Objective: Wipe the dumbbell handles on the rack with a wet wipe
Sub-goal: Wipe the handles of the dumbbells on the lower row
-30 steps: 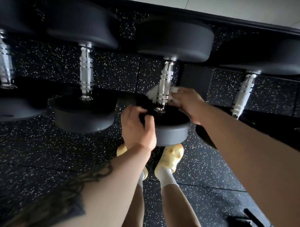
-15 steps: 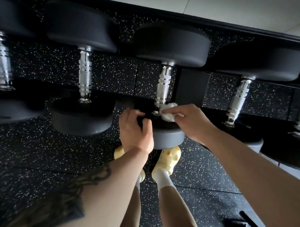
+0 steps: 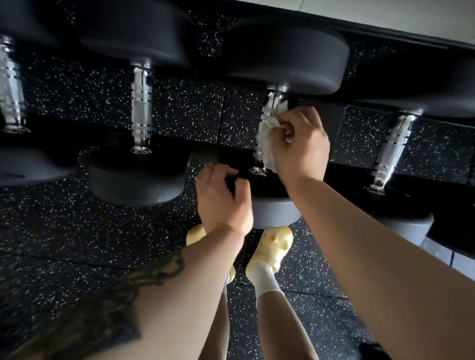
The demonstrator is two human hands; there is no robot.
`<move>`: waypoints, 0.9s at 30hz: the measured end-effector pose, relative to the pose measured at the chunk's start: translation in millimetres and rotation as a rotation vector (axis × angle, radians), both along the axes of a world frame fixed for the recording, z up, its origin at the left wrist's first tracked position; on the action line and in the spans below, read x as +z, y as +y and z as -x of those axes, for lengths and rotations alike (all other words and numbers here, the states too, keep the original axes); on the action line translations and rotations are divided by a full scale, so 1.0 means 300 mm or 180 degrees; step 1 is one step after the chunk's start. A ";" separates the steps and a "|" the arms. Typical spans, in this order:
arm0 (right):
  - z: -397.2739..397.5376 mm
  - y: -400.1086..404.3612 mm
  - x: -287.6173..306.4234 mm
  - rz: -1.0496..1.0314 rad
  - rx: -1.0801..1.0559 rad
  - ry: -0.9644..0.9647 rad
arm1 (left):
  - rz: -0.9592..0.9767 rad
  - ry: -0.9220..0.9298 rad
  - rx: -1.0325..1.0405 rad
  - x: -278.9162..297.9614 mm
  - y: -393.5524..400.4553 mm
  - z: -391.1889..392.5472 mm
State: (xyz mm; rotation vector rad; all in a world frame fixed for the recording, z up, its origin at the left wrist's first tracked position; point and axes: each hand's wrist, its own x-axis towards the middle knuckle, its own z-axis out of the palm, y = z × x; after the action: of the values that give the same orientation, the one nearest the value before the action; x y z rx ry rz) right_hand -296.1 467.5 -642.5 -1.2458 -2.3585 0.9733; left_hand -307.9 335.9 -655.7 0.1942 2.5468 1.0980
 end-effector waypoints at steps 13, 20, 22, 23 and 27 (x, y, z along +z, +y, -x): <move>-0.029 0.122 0.039 0.0023 0.1473 -0.0284 | 0.0062 0.0055 -0.0004 0.001 -0.001 0.003; -0.041 0.001 0.015 0.0298 0.2159 -0.0660 | 0.0054 0.0121 -0.0042 -0.004 0.002 0.009; -0.025 0.034 0.023 0.0424 0.2247 -0.1066 | 0.0057 0.0123 -0.0001 -0.003 0.003 0.007; -0.004 0.055 0.028 0.0197 0.2019 -0.0920 | 0.0060 0.0093 0.0028 -0.001 0.003 0.006; 0.044 0.099 0.045 -0.0510 0.0836 -0.0098 | 0.0051 0.0066 0.0087 0.002 0.004 -0.002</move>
State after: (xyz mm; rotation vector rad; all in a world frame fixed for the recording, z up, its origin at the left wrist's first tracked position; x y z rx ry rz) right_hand -309.4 497.1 -628.8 -0.9153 -2.6127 0.8222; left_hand -307.4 337.1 -655.0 0.1680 2.5831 1.0906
